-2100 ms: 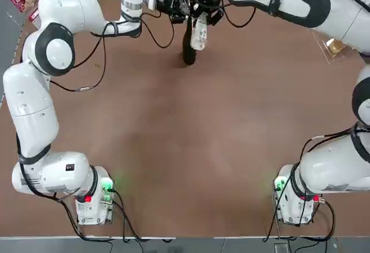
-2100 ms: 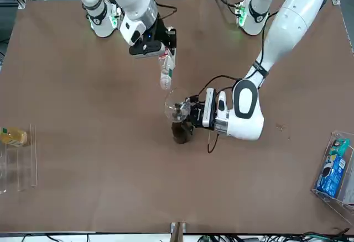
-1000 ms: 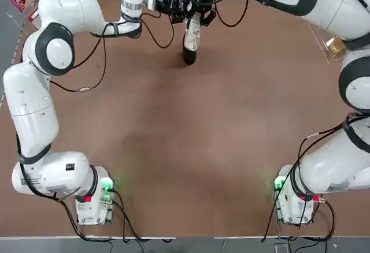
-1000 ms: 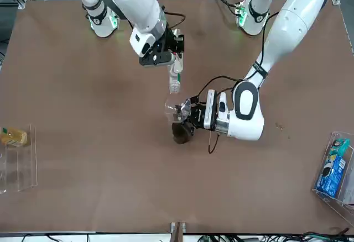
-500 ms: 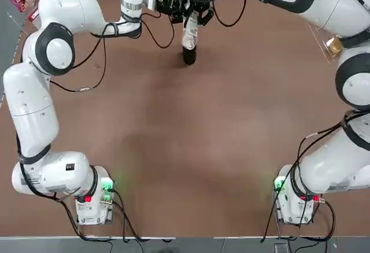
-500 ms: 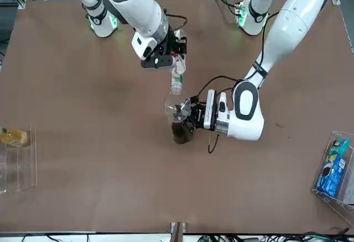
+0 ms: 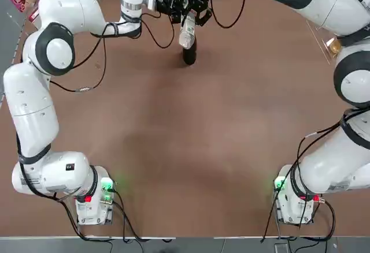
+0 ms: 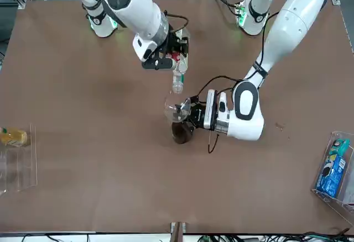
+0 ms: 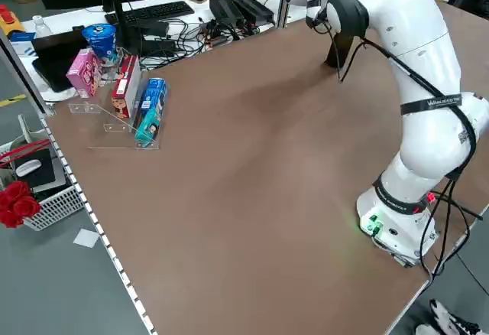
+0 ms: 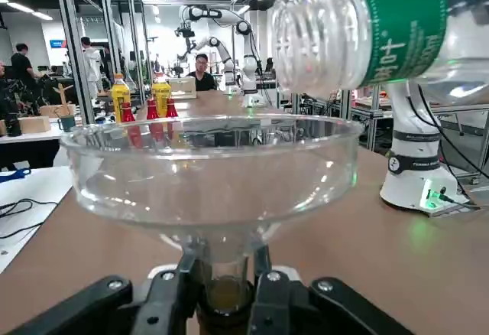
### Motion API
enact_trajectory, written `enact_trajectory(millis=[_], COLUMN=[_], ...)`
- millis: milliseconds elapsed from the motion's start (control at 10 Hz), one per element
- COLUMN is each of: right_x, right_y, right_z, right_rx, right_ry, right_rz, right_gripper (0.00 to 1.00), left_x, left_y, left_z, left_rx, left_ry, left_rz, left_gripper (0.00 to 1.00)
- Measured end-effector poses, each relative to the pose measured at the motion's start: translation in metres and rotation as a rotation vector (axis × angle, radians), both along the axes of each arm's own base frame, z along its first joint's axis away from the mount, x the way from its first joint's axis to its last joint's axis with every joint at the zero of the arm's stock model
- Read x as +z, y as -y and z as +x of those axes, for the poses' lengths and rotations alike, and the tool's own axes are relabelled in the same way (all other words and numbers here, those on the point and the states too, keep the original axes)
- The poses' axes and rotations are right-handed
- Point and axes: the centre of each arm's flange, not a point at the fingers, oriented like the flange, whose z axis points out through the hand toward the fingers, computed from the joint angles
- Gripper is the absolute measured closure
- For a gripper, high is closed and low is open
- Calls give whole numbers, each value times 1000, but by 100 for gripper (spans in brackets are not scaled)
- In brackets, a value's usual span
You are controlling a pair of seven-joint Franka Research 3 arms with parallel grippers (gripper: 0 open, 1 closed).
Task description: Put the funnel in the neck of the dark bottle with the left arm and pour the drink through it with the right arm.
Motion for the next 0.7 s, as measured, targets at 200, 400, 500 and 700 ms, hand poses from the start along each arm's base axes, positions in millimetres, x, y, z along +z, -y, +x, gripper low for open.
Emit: enact_trajectory(millis=[200,400,500,700], right_x=[1,1,1,2], right_y=[0,1,1,0], right_z=[2,4,4,5], right_rx=[-8,-15,-19,-28], right_ry=[-9,-15,-20,-33], right_rz=[5,9,11,20], right_gripper=[60,60,60,60], left_x=[0,0,0,1], left_y=[0,0,0,1], left_z=[0,0,0,0], left_rx=[-1,0,-1,-1], left_ry=[-2,-2,-1,-1], left_rz=[-2,-5,-6,-8], left_gripper=[71,71,71,71])
